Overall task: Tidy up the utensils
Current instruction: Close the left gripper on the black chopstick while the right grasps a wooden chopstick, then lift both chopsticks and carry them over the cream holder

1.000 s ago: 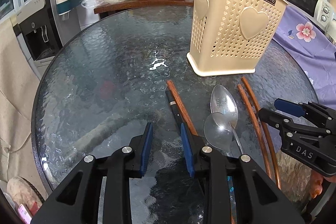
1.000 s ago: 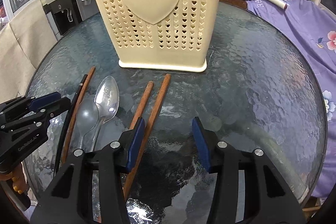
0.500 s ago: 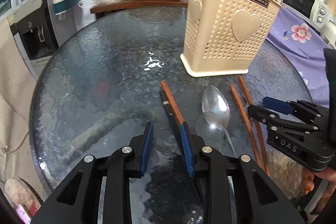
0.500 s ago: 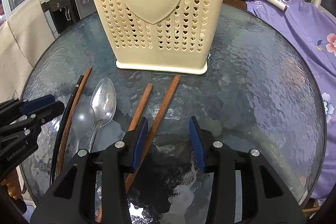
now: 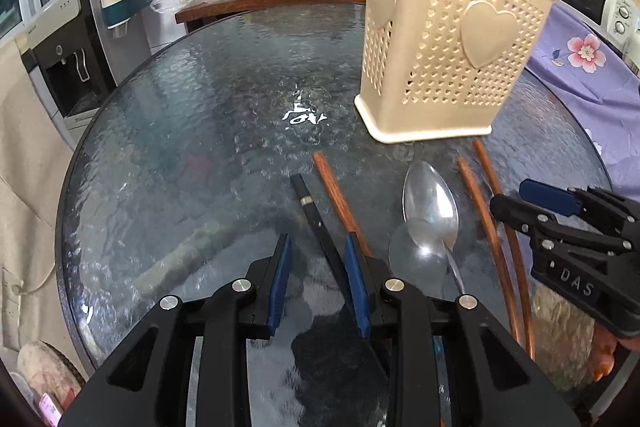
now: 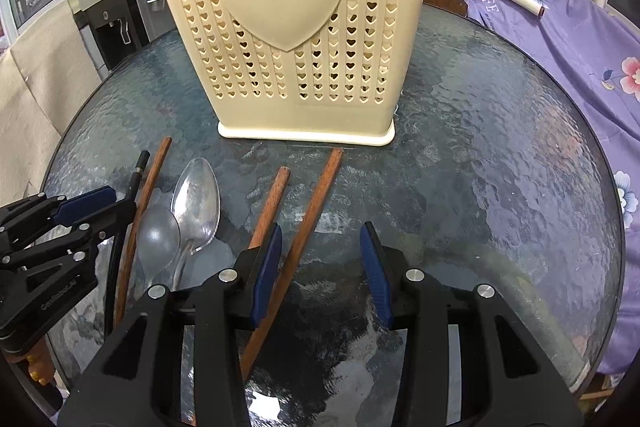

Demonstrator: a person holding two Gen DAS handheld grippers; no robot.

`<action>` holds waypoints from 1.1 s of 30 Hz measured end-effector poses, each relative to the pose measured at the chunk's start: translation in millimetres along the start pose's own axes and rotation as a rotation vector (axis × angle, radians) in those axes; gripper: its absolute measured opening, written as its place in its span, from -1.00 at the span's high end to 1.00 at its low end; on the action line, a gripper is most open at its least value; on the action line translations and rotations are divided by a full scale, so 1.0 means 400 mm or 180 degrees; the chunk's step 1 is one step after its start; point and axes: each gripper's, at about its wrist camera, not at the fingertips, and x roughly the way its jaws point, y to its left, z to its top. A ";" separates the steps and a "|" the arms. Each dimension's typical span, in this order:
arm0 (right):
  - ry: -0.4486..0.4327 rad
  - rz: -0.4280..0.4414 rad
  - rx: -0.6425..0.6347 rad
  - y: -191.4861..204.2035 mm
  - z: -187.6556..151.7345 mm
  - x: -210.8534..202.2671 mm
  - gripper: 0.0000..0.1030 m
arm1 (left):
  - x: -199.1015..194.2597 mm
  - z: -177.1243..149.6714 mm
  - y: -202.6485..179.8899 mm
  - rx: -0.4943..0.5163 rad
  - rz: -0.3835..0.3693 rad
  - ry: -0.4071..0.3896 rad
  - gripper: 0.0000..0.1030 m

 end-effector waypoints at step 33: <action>-0.0030 -0.0185 0.0056 0.056 0.048 0.038 0.84 | 0.049 0.056 -0.042 0.0057 0.0196 -0.0012 0.83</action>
